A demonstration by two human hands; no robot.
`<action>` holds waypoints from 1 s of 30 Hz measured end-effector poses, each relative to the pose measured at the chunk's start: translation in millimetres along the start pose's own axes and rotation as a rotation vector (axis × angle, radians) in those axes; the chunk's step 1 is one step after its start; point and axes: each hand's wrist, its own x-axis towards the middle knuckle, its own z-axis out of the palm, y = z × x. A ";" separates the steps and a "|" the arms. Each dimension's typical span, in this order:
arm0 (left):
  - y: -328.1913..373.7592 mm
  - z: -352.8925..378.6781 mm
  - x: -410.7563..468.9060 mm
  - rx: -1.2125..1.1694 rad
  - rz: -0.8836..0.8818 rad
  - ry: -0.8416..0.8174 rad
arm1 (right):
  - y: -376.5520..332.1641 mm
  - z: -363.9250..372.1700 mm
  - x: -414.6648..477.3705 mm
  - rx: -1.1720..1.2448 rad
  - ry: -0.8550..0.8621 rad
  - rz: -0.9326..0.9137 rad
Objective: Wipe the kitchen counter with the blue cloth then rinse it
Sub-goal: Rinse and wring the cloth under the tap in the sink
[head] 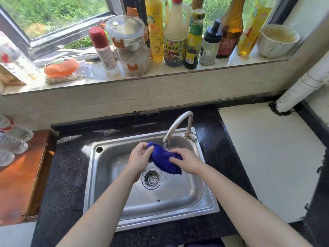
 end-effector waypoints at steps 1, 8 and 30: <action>0.8 -0.4 0.8 -0.015 0.001 0.009 | -1.4 2.0 0.5 -0.076 -0.004 -0.024; 1.7 -9.3 7.6 0.087 0.026 0.058 | -17.6 2.9 1.1 0.545 0.200 0.134; -7.0 -9.1 -2.5 0.009 -0.026 0.007 | -12.4 1.7 -8.6 0.232 0.081 0.115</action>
